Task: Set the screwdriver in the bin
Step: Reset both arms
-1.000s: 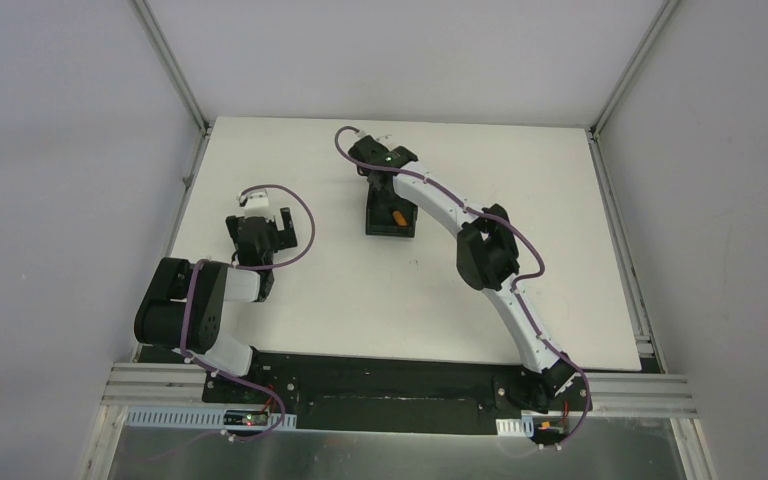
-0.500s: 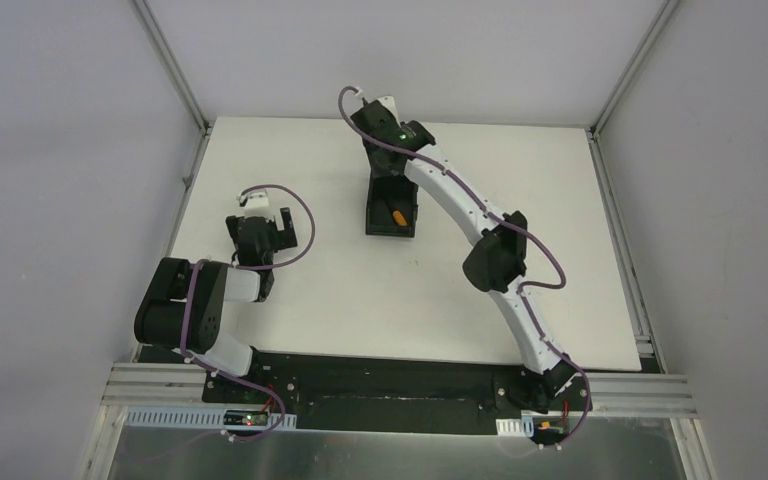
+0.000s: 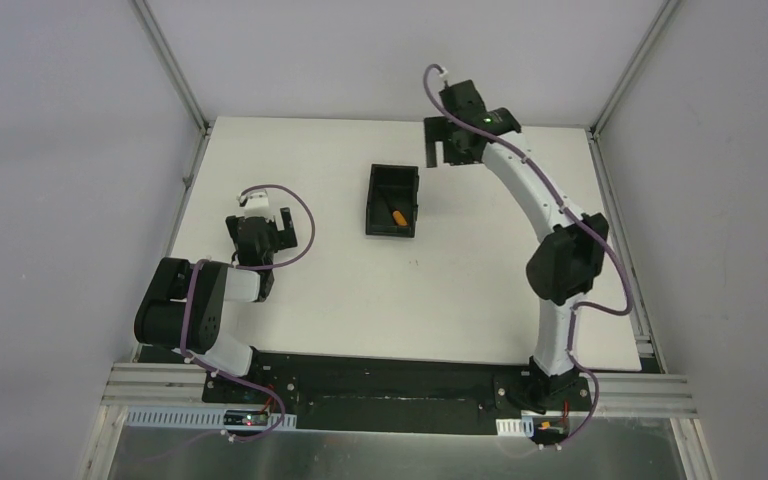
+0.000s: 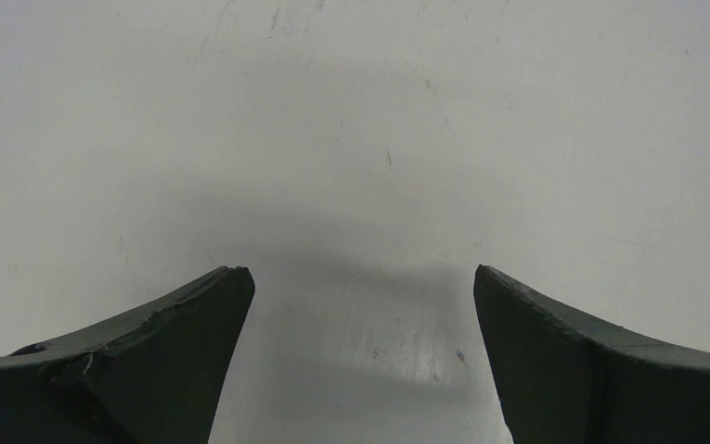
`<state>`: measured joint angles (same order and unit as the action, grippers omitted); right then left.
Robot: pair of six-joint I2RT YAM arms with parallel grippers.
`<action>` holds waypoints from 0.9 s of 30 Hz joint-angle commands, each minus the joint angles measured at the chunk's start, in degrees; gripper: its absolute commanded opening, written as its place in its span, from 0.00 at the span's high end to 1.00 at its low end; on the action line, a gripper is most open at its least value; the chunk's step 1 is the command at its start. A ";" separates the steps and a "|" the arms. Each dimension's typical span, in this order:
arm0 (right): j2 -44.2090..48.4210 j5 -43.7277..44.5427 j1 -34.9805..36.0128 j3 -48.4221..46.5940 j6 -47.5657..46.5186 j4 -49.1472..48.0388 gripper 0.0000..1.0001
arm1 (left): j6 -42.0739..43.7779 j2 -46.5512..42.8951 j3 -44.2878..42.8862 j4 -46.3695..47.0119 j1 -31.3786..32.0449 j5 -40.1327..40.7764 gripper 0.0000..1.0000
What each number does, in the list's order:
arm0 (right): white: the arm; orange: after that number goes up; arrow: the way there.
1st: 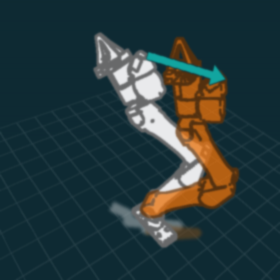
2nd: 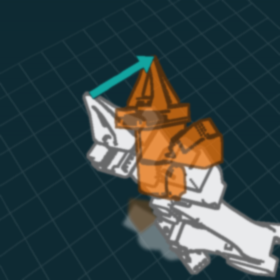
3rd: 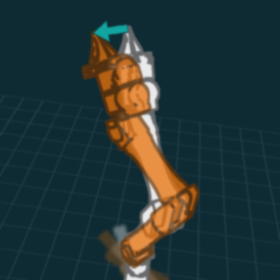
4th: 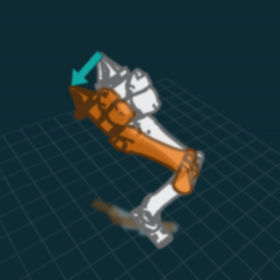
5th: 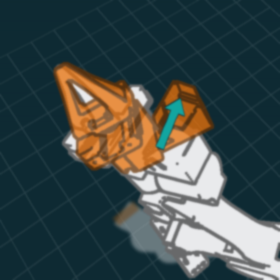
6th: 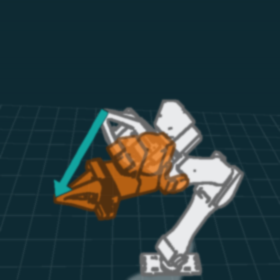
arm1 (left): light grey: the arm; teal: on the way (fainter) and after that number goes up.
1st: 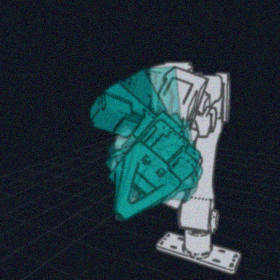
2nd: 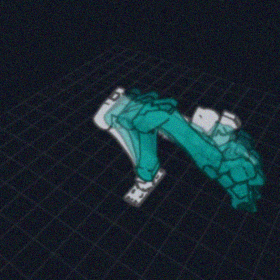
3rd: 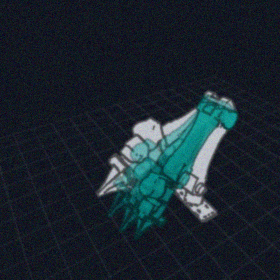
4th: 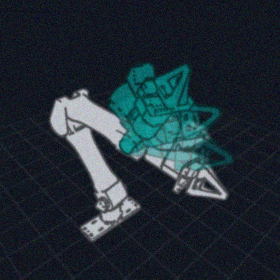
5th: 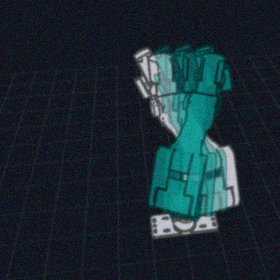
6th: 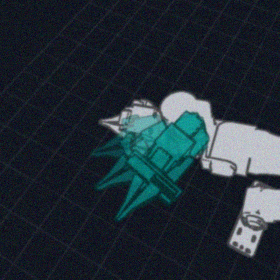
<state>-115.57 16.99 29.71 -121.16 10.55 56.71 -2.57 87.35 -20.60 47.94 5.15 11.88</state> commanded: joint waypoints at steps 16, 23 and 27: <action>12.82 -23.12 -29.48 33.85 -5.03 -19.17 0.02 | -0.51 -1.31 0.29 0.75 -0.40 -0.39 0.01; 12.00 -21.00 -31.98 35.60 -8.82 -21.07 0.02 | -0.49 -1.33 0.30 0.75 -0.40 -0.34 0.01; 11.21 -21.30 -32.22 35.68 -10.05 -20.58 0.02 | -0.51 -1.35 0.28 0.75 -0.40 -0.40 0.01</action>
<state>-106.21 -3.53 -2.07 -85.12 3.01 38.35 -2.57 87.35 -20.60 47.94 5.15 11.88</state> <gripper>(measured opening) 0.982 0.992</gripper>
